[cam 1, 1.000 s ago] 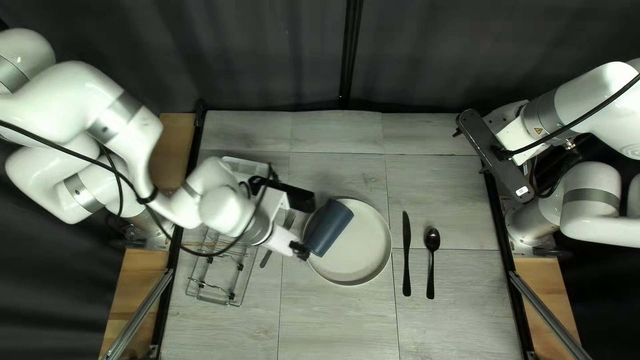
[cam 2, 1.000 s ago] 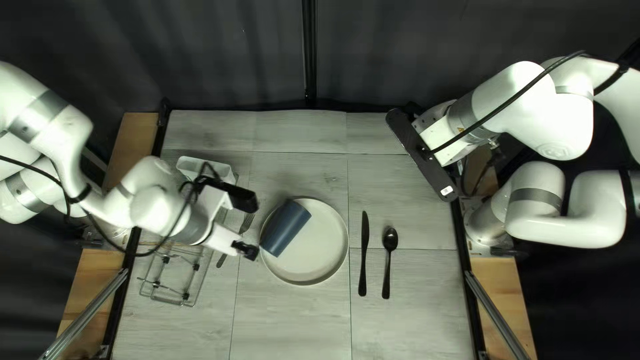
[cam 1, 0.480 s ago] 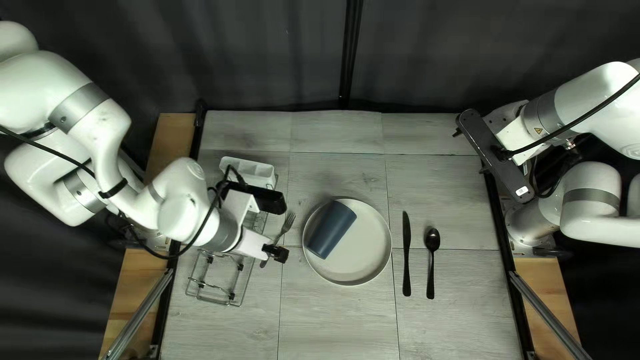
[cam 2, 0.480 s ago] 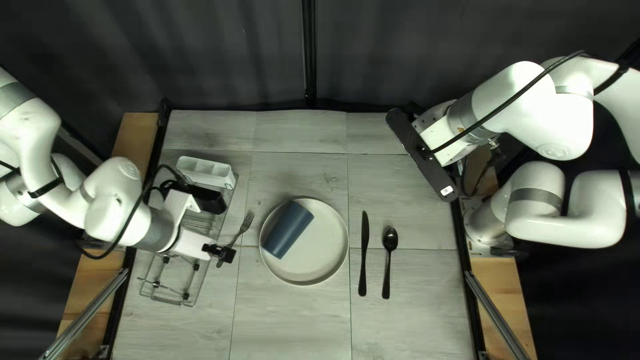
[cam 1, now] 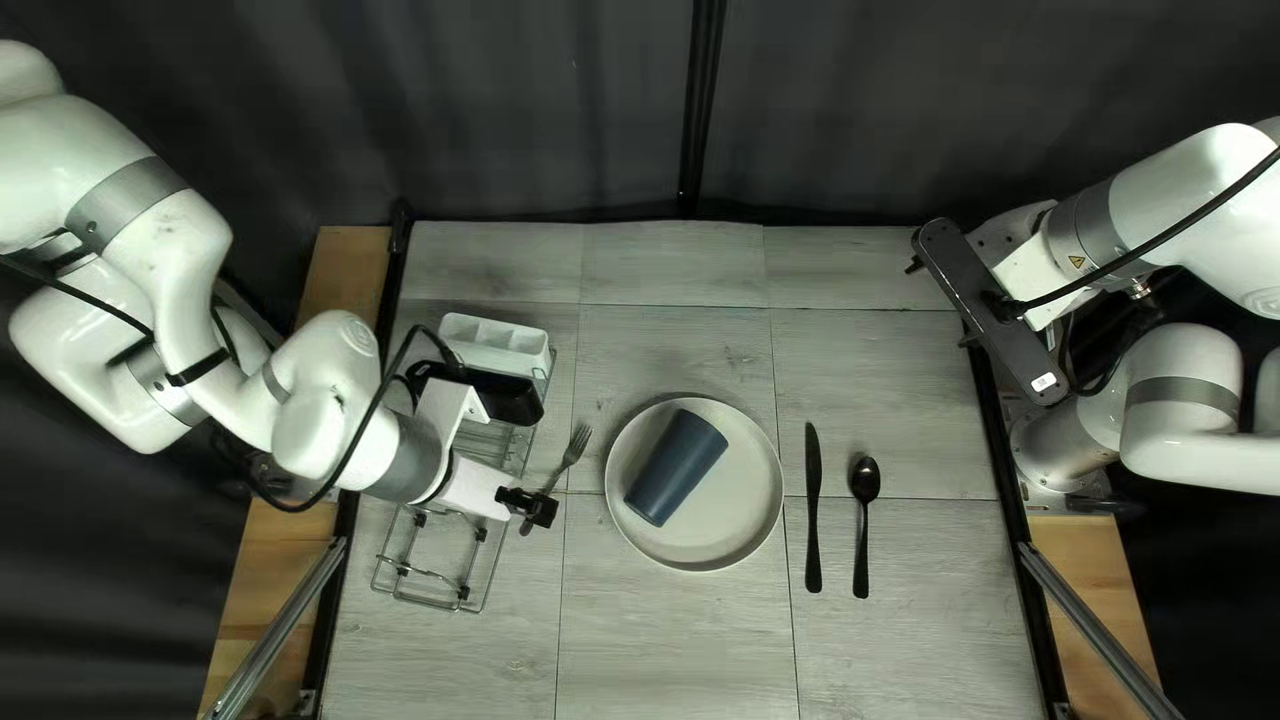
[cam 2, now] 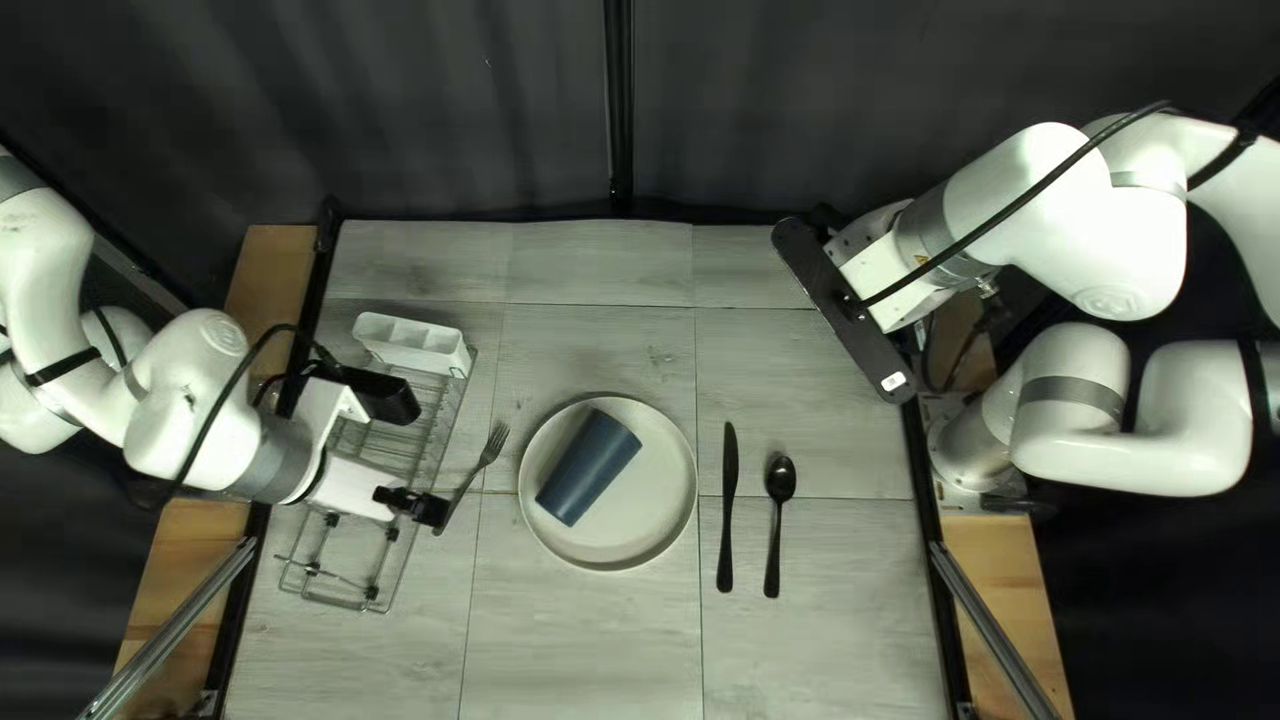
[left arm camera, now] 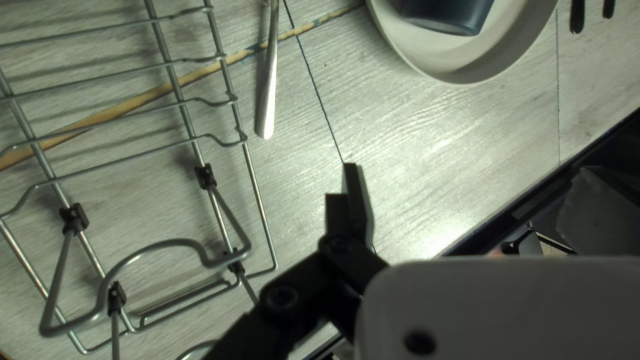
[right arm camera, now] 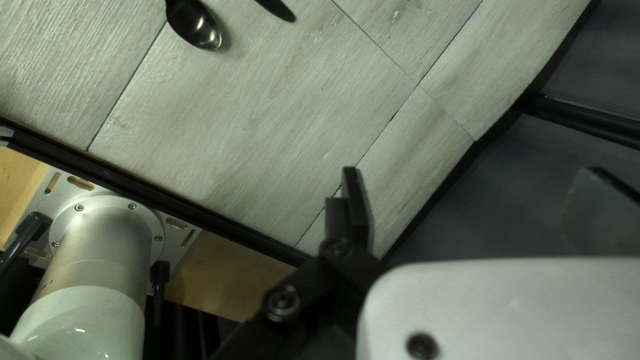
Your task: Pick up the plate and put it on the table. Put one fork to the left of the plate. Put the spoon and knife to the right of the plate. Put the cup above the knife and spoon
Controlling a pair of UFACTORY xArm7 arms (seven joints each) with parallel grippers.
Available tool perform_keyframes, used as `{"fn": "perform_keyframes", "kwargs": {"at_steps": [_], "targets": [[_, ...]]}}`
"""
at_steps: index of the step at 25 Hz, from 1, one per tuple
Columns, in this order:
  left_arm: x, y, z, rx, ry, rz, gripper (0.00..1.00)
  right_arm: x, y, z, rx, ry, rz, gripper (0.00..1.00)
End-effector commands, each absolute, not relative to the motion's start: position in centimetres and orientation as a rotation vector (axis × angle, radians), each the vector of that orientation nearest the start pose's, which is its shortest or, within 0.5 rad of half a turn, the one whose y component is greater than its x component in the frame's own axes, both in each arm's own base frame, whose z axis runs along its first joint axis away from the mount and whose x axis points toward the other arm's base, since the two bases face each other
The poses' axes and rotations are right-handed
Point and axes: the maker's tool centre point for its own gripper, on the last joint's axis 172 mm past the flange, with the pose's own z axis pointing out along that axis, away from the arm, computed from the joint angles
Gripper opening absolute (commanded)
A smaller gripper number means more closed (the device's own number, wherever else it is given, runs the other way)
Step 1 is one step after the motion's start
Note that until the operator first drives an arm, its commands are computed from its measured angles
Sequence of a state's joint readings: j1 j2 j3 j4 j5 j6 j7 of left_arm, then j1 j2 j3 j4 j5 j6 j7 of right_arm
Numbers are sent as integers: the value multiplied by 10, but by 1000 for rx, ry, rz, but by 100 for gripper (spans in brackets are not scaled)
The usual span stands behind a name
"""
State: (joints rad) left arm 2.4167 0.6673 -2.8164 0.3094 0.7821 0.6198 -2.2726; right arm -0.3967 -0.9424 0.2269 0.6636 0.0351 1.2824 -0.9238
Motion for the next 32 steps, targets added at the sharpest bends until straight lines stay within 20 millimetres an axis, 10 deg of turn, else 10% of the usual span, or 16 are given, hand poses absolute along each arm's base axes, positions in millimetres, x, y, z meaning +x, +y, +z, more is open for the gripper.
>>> {"fn": "perform_keyframes", "kwargs": {"at_steps": [1,24,32], "targets": [[341,-114,181,-2702,-1999,-752,100,287,-55,334,-3223,-1151,-304,100],[359,-57,274,-2966,-1593,-1076,100,287,-55,334,-3223,-1151,-304,100],[359,-56,277,-2982,-1547,-1107,100,287,-55,334,-3223,-1151,-304,100]]}}
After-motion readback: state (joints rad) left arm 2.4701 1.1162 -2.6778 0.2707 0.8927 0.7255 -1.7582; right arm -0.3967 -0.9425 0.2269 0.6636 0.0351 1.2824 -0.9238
